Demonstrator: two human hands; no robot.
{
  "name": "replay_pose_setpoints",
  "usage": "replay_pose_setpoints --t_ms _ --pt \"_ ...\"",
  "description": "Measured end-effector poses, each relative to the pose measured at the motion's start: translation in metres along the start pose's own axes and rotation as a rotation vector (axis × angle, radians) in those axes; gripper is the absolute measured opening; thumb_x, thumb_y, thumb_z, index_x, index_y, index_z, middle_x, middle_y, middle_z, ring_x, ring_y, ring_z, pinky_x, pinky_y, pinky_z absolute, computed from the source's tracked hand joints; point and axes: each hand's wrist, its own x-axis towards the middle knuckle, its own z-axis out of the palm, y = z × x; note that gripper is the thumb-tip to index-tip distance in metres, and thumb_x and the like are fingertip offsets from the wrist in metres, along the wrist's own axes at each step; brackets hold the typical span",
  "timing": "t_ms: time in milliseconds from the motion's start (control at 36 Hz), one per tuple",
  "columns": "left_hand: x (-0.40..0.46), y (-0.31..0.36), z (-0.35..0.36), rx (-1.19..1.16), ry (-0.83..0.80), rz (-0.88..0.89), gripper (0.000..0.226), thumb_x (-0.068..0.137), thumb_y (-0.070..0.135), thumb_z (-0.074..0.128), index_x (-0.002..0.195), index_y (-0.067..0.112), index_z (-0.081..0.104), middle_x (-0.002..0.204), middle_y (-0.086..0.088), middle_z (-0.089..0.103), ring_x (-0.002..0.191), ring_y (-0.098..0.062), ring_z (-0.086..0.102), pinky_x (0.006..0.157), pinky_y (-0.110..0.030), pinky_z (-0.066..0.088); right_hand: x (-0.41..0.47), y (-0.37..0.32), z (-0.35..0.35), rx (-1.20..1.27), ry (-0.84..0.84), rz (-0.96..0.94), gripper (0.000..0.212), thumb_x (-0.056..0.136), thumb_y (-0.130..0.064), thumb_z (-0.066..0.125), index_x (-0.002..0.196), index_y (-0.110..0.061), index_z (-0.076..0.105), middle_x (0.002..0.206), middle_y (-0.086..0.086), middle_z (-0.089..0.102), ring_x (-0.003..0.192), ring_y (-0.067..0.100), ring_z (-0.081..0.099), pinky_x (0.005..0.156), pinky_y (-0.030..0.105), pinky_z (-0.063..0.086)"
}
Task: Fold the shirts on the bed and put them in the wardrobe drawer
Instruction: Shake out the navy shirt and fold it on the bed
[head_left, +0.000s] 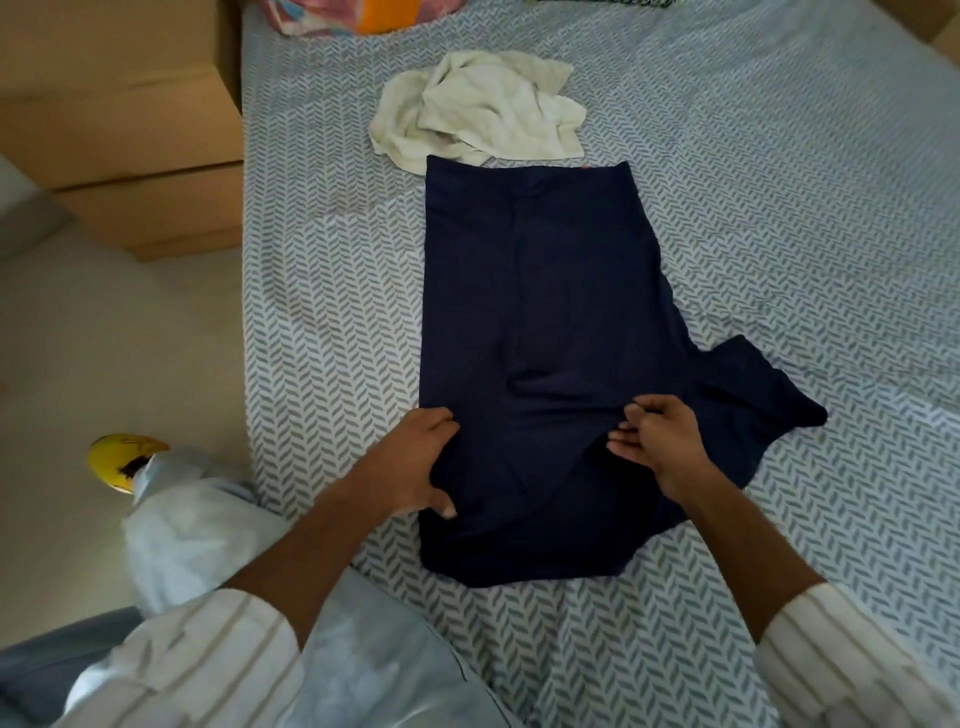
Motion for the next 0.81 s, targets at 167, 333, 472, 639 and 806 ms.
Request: replay_pose_setpoints --t_ms 167,333,472,639,806 --pt "-0.008 -0.001 0.012 0.03 0.048 0.031 0.112 0.073 0.046 0.085 0.156 0.006 0.022 0.162 -0.01 0.017 0.148 -0.024 0.016 0.113 -0.018 -0.001 -0.027 0.019 0.025 -0.053 -0.012 -0.034 0.073 0.078 -0.051 0.081 0.129 -0.032 0.032 0.109 0.012 0.064 0.087 0.025 0.073 0.072 0.042 0.064" --pt "-0.01 -0.007 0.019 0.064 0.046 0.042 0.114 0.08 0.058 0.074 0.158 0.006 0.009 0.165 -0.009 0.005 0.152 -0.025 0.004 0.122 -0.029 -0.005 -0.059 0.064 0.057 -0.194 -0.052 -0.088 0.099 0.075 -0.031 0.088 0.147 -0.035 0.019 0.096 0.007 0.068 0.076 0.019 0.073 0.066 0.039 0.064" --pt "-0.011 -0.008 0.021 0.106 0.007 0.031 0.119 0.078 0.061 0.073 0.159 0.008 0.005 0.166 -0.011 -0.002 0.153 -0.028 -0.001 0.116 -0.026 -0.007 -0.062 0.069 0.061 -0.142 -0.041 -0.061 0.067 0.088 -0.006 0.07 0.134 -0.028 0.026 0.096 0.012 0.062 0.074 0.023 0.072 0.063 0.034 0.062" --pt "-0.013 0.001 0.02 0.191 -0.016 0.022 0.106 0.083 0.06 0.069 0.16 0.015 0.01 0.166 -0.01 0.0 0.152 -0.027 0.0 0.123 -0.036 0.006 -0.06 0.062 0.047 -0.388 -0.049 -0.142 0.071 0.084 -0.018 0.073 0.136 -0.026 0.025 0.088 0.007 0.066 0.075 0.022 0.069 0.066 0.036 0.061" --pt "-0.013 0.019 0.027 0.246 0.141 0.236 0.069 0.074 0.051 0.07 0.132 0.015 0.062 0.139 -0.015 0.054 0.126 -0.033 0.049 0.105 -0.048 0.046 -0.043 0.032 0.048 -0.805 0.157 -0.675 0.073 0.085 -0.039 0.073 0.143 -0.023 0.031 0.13 0.006 0.05 0.111 0.026 0.053 0.086 0.04 0.049"
